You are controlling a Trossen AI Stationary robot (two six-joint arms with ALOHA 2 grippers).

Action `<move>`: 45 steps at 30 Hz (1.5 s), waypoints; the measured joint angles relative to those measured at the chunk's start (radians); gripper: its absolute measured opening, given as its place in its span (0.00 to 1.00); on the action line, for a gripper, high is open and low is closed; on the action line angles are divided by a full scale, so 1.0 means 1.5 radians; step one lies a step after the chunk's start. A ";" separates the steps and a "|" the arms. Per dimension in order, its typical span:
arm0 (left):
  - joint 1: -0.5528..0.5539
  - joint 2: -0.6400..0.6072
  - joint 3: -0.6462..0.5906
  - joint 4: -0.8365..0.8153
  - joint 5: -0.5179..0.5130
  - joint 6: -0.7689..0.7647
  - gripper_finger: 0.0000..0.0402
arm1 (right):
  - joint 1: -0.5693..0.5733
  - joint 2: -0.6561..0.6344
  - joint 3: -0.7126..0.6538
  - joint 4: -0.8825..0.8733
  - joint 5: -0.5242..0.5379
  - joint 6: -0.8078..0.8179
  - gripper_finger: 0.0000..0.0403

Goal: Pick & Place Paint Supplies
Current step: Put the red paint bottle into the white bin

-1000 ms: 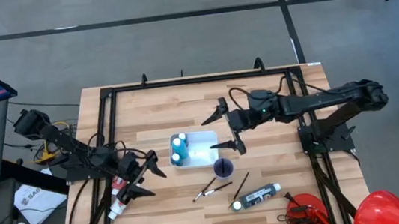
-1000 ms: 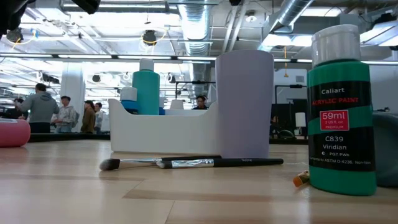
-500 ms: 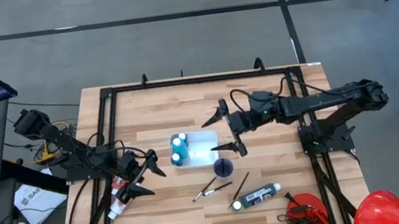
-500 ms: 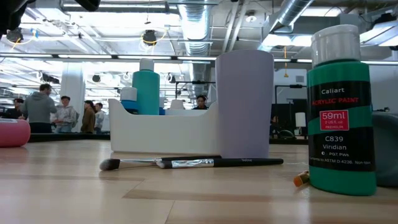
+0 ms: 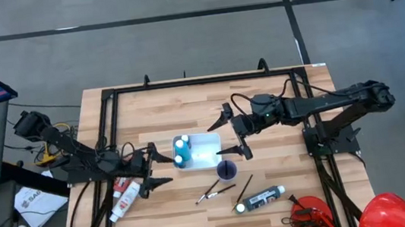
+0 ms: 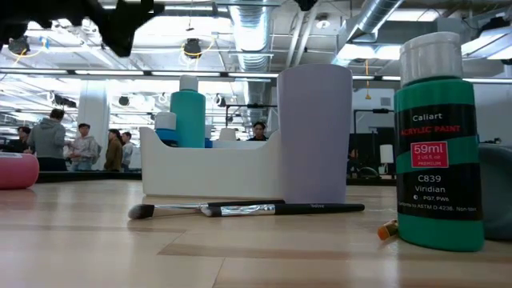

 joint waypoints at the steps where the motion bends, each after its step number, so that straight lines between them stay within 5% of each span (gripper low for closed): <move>1: 0.000 0.000 0.000 -0.018 -0.014 0.000 0.74 | -0.002 -0.004 0.000 -0.010 0.000 0.005 0.90; 6: 0.000 0.000 0.000 -0.082 -0.070 0.000 0.74 | -0.006 -0.027 0.001 -0.081 0.023 0.040 0.90; 16: 0.000 0.000 0.000 -0.109 -0.077 -0.004 0.74 | -0.001 -0.041 0.000 -0.158 0.169 0.113 0.90; 25: 0.000 0.000 0.000 -0.106 -0.044 -0.060 0.74 | -0.002 -0.041 0.000 -0.164 0.172 0.103 0.90; 39: 0.044 -0.001 0.000 0.000 -0.047 0.037 0.74 | -0.002 -0.041 0.001 -0.120 0.170 0.093 0.90; 45: -0.001 0.010 0.004 -0.006 -0.043 0.068 0.74 | -0.002 -0.041 0.001 -0.119 0.170 0.094 0.90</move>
